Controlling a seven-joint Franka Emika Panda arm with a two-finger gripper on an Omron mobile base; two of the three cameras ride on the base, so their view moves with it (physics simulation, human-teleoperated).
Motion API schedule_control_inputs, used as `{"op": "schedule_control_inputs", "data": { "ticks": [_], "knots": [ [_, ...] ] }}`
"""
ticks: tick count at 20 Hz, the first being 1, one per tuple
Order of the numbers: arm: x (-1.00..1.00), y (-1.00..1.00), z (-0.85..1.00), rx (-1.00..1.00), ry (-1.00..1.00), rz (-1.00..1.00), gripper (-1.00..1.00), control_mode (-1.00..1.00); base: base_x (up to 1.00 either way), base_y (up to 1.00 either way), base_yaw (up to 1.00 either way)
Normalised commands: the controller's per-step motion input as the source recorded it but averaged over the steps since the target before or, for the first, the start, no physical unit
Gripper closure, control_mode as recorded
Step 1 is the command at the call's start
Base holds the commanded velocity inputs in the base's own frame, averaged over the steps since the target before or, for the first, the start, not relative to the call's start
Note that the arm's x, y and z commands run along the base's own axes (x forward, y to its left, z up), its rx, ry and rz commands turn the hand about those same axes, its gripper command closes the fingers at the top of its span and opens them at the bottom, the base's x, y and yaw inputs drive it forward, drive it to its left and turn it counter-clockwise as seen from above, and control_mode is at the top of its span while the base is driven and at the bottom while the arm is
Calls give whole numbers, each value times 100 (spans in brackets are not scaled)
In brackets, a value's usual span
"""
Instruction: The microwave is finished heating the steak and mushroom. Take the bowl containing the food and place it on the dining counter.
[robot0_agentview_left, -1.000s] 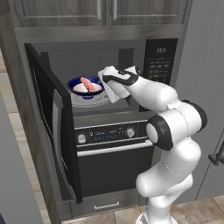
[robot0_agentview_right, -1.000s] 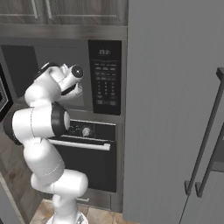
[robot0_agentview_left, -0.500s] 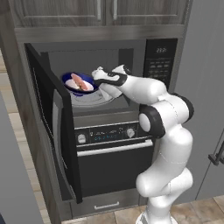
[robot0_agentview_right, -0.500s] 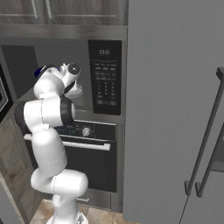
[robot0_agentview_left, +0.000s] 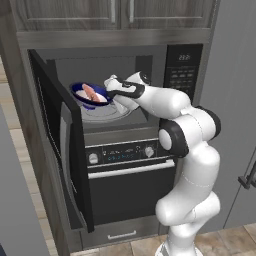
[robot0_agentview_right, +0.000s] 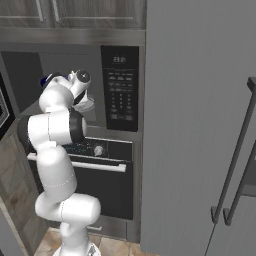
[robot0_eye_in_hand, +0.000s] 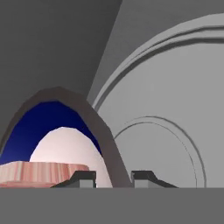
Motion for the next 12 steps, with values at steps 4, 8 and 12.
{"op": "schedule_control_inputs", "data": {
  "ticks": [4,8,12],
  "knots": [
    [-15,0,0,0,-6,0,100,-100,0,0,0],
    [-26,0,0,0,-14,0,100,-100,0,0,0],
    [-44,0,0,3,-24,-1,100,-100,0,0,0]
  ]
}}
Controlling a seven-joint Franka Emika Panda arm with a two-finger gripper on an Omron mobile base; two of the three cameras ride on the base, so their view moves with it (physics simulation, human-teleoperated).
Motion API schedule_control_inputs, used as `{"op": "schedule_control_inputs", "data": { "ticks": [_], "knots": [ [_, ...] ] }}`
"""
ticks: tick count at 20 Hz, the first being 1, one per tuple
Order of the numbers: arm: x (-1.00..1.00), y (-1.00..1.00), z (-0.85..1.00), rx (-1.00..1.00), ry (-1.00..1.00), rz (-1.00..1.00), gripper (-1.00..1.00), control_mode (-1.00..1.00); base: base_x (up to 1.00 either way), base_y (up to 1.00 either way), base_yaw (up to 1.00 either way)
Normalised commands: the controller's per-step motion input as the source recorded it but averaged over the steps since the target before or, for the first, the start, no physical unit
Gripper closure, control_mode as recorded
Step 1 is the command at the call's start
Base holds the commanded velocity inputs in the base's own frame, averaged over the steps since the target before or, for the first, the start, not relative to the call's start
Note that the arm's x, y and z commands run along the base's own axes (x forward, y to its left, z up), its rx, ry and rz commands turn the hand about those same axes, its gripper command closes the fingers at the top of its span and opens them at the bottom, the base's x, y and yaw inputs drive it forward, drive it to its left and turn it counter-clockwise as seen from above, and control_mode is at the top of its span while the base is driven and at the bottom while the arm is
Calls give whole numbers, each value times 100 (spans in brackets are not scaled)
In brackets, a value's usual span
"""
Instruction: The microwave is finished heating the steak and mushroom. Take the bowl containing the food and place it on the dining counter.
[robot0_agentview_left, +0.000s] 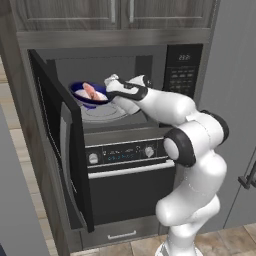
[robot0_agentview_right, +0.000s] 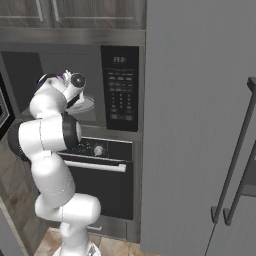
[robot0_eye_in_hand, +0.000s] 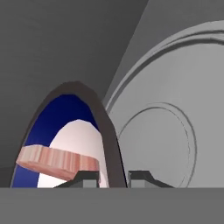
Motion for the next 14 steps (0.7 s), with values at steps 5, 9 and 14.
{"op": "schedule_control_inputs", "data": {
  "ticks": [5,9,14],
  "knots": [
    [-59,-1,6,2,-21,-3,100,-100,0,0,0],
    [-91,-19,47,0,-11,-12,100,-100,0,0,0],
    [-100,-52,87,0,0,-12,100,-100,0,0,0]
  ]
}}
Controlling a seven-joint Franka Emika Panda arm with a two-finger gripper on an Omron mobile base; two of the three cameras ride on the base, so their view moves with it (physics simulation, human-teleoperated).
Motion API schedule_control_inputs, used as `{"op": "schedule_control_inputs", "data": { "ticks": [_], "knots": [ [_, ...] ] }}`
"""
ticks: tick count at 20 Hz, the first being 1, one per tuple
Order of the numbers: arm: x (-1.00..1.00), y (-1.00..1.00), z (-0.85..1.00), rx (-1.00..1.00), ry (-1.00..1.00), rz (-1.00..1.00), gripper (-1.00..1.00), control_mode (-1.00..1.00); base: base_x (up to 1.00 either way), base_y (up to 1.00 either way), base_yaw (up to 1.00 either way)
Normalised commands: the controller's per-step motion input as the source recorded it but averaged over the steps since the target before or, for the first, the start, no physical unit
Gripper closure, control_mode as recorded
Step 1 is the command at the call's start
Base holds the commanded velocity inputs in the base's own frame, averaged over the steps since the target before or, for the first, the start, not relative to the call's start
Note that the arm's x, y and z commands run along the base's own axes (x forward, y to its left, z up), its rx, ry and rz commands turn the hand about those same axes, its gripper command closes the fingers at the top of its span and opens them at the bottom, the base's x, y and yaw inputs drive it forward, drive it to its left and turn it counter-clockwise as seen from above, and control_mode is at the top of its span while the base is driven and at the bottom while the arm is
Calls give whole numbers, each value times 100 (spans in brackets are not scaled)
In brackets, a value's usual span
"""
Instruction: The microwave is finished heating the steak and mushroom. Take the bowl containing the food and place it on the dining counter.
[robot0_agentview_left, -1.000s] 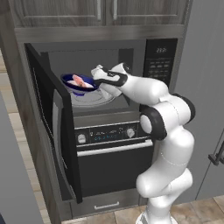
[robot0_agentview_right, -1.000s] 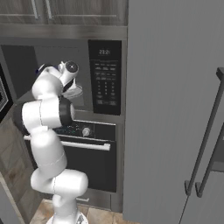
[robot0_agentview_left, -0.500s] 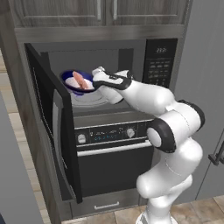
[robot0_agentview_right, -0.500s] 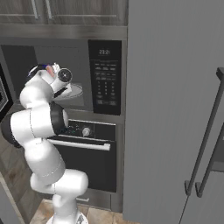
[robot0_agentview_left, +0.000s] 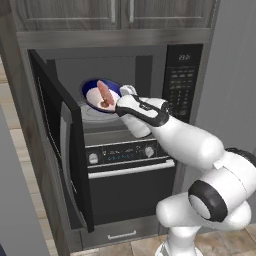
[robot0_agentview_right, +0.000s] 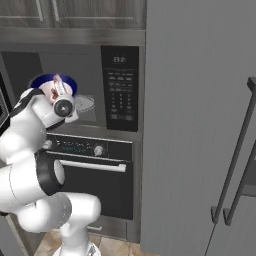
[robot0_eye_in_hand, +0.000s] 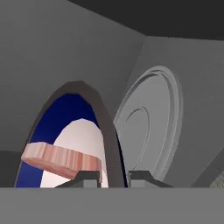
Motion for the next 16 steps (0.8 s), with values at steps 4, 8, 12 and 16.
{"op": "schedule_control_inputs", "data": {
  "ticks": [4,8,12,16],
  "knots": [
    [-100,-61,100,0,1,-1,100,-100,0,0,0],
    [-100,-67,93,-5,10,2,100,-100,0,0,0],
    [-100,-52,96,-14,19,10,100,-100,0,0,0],
    [-100,-39,98,-16,22,11,100,-100,0,0,0]
  ]
}}
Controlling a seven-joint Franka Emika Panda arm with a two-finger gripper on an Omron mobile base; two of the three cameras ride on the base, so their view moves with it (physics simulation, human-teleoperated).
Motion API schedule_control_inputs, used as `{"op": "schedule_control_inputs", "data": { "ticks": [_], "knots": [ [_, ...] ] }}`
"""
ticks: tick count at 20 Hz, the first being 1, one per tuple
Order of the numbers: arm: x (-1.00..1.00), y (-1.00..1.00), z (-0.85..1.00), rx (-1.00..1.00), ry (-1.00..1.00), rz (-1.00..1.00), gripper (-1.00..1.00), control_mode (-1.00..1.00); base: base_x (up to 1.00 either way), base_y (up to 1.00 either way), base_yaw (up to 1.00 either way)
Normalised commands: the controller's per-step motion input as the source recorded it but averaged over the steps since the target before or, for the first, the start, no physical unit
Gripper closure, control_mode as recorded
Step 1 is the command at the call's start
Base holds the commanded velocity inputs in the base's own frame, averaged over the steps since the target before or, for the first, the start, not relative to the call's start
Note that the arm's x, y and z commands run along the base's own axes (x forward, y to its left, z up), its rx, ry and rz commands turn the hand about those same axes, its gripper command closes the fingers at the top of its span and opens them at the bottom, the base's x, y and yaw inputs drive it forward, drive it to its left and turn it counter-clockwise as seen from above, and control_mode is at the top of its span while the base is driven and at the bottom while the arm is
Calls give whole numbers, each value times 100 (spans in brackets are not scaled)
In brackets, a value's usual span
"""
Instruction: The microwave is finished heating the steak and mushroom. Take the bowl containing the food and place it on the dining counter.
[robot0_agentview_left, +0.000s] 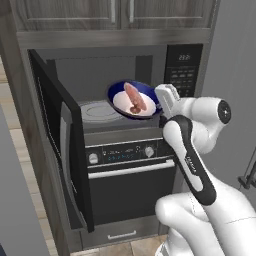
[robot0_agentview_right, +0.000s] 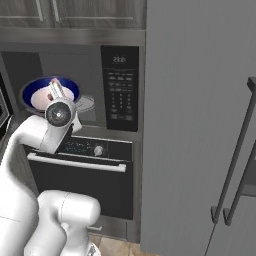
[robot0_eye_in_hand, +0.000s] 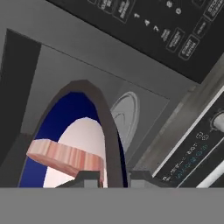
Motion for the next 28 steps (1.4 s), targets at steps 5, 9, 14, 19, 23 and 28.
{"op": "schedule_control_inputs", "data": {
  "ticks": [5,9,14,19,23,28],
  "knots": [
    [-100,-32,33,-15,19,12,100,-100,0,0,0],
    [-100,-12,-63,-1,-4,4,100,-100,0,0,0],
    [-1,0,0,2,0,-1,100,-100,0,0,0],
    [0,0,0,0,0,0,100,-100,0,0,0],
    [-13,0,0,0,0,0,100,-100,0,0,0],
    [-28,-1,0,0,0,0,100,100,-10,-9,0]
  ]
}}
